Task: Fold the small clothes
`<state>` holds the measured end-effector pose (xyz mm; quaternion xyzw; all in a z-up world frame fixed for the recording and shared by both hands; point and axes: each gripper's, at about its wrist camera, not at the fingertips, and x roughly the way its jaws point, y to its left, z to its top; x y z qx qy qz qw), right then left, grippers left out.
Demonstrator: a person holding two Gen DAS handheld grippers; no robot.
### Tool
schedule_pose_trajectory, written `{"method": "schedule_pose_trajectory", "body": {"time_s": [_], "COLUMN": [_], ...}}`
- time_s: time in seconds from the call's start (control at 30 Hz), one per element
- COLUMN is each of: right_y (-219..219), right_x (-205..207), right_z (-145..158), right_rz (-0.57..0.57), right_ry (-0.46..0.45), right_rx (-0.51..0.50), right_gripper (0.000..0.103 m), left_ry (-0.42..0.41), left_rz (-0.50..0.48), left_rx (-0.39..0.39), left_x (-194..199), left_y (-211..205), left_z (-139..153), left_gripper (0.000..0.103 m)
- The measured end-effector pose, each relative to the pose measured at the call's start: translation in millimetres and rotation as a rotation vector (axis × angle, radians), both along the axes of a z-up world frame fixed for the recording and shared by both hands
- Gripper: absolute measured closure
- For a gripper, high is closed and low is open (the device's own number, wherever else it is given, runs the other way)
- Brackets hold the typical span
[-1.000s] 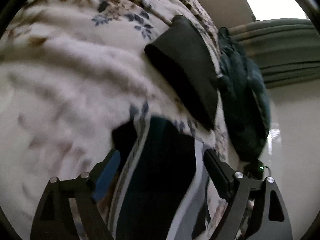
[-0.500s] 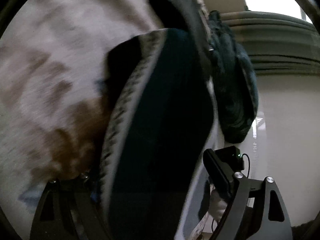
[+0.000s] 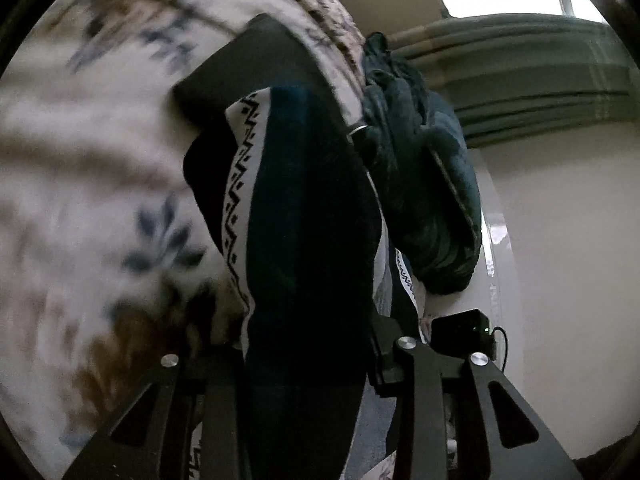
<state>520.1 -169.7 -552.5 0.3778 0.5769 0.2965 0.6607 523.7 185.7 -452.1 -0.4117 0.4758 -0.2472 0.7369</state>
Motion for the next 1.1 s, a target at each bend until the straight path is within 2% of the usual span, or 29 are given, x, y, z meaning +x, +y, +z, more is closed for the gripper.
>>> {"method": "schedule_pose_trajectory", "body": {"time_s": [0.2,0.3,0.4,0.5,0.57,0.67,0.7,0.8,0.83,0.87,0.9,0.93,1.0,1.07,1.1], "right_y": [3.8,14.0,23.0,33.5,37.0,32.1,29.0,1.8,-9.1,-16.6,-21.4,-24.7,-19.1,-3.0,4.8], "right_x": [68.3,118.2,160.6,203.5,219.8,235.2,234.9,232.9,226.6,221.4,211.1,211.2,196.8,188.0,182.1], "right_z": [37.5,35.5,20.1,-7.6,-21.8,-35.6,-39.1,-37.1,-35.7,-33.7,-26.4,-20.9,-2.0,12.2,16.7], "right_rz": [-0.091,-0.141,-0.166,-0.165,-0.156,-0.147,-0.147,-0.173,-0.191,-0.205,-0.222,-0.239,-0.240,-0.229,-0.228], "right_ry": [-0.077,-0.108,-0.107,-0.088,-0.070,-0.044,-0.027,0.007,0.005,0.006,0.003,-0.014,-0.073,-0.121,-0.141], "right_rx": [0.007,0.008,-0.007,-0.058,-0.098,-0.143,-0.143,-0.180,-0.188,-0.216,-0.277,-0.324,-0.441,-0.559,-0.586], "right_gripper": [0.077,0.077,0.077,0.077,0.077,0.076,0.074,0.057,0.057,0.056,0.049,0.048,0.048,0.048,0.047], "left_ry": [-0.058,-0.071,-0.070,-0.038,-0.001,0.017,0.021,0.026,0.018,0.013,0.008,-0.004,-0.038,-0.066,-0.088], "left_rz": [-0.043,-0.061,-0.082,-0.101,-0.109,-0.124,-0.135,-0.128,-0.122,-0.116,-0.106,-0.085,-0.045,-0.020,-0.013], "left_rx": [0.016,0.044,0.103,0.179,0.191,0.187,0.184,0.209,0.222,0.248,0.268,0.290,0.391,0.489,0.547], "left_x": [104.9,156.9,209.6,255.1,270.6,273.5,271.1,259.7,252.8,245.9,236.4,225.9,198.9,179.9,168.7], "left_y": [0.5,6.3,11.6,14.1,18.0,23.7,24.7,31.3,34.1,35.6,37.3,39.8,35.2,28.5,20.0], "left_z": [39.5,41.6,30.1,3.8,-17.2,-33.9,-36.2,-28.3,-24.0,-17.9,-12.4,-5.4,6.5,11.2,12.2], "left_gripper": [0.074,0.073,0.073,0.073,0.073,0.069,0.067,0.057,0.056,0.055,0.054,0.054,0.053,0.030,0.026]}}
